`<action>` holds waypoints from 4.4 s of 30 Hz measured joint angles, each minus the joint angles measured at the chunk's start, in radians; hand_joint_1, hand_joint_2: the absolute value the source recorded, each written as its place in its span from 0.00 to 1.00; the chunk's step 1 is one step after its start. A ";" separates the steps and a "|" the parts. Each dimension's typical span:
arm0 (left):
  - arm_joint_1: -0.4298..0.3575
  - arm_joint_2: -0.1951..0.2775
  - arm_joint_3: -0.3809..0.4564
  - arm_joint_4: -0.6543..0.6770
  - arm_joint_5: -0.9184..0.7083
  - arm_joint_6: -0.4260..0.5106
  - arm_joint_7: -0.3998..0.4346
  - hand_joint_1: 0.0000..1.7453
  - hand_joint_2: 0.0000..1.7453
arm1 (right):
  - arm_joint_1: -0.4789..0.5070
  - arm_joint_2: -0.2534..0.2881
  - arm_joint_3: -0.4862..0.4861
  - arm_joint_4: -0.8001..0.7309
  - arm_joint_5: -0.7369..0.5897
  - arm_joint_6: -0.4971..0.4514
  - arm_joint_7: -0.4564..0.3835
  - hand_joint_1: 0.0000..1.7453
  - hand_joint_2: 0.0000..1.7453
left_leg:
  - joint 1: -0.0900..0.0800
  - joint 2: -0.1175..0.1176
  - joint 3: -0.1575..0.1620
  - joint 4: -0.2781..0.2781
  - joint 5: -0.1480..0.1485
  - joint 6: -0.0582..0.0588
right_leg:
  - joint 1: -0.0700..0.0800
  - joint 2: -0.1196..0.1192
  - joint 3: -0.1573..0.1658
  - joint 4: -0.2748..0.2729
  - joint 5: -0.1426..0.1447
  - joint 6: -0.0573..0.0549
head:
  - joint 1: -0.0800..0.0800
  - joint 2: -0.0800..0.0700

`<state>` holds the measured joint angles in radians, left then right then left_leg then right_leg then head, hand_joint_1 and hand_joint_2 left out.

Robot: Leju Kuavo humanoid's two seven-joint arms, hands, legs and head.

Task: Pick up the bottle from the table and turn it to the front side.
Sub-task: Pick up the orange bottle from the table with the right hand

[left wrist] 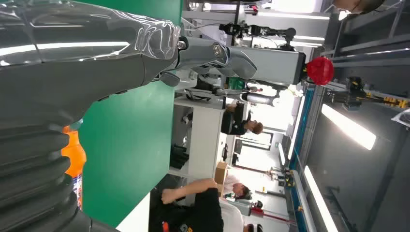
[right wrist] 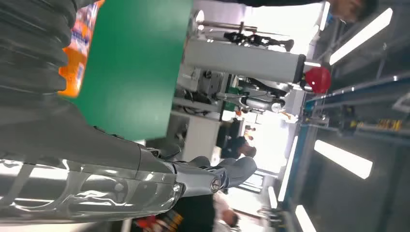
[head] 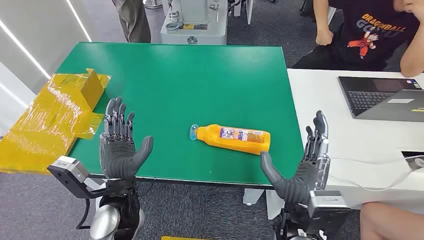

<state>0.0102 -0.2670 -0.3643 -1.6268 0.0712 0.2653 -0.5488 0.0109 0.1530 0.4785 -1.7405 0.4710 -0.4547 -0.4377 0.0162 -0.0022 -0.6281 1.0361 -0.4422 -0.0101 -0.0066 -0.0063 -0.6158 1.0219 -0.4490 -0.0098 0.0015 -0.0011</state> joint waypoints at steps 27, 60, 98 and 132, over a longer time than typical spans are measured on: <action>-0.096 0.013 0.000 0.091 0.073 -0.086 -0.025 0.00 1.00 | -0.840 -0.360 0.086 0.963 0.287 0.628 0.191 0.00 1.00 | -0.002 -0.001 -0.001 0.001 0.004 0.002 | -0.002 -0.001 0.000 0.001 0.004 0.002 | 0.000 0.000; -0.154 0.036 -0.018 0.140 0.128 -0.028 -0.038 0.00 1.00 | -0.967 -0.079 0.313 1.391 0.264 0.805 0.233 0.00 1.00 | -0.002 0.001 0.000 0.001 0.004 0.002 | -0.002 0.001 -0.001 0.000 0.004 0.002 | 0.000 0.000; -0.181 0.044 -0.027 0.200 0.145 -0.021 -0.054 0.00 1.00 | -0.941 -0.118 0.345 1.425 0.308 0.553 0.181 0.00 1.00 | -0.002 0.001 0.000 0.001 0.004 0.002 | -0.002 0.002 -0.001 0.001 0.004 0.002 | 0.000 0.000; -0.169 0.051 -0.037 0.200 0.152 0.001 -0.062 0.00 1.00 | -0.927 -0.079 0.302 1.434 0.325 0.659 0.186 0.00 1.00 | -0.002 0.001 0.000 0.001 0.004 0.002 | -0.002 0.001 -0.001 0.001 0.004 0.002 | 0.000 0.000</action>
<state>-0.1590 -0.2158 -0.4013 -1.4271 0.2230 0.2662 -0.6111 -0.9165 0.0736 0.7803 -0.3061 0.7961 0.2040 -0.2514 0.0140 -0.0009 -0.6286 1.0369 -0.4384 -0.0077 -0.0088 -0.0048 -0.6164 1.0225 -0.4450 -0.0076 0.0013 -0.0011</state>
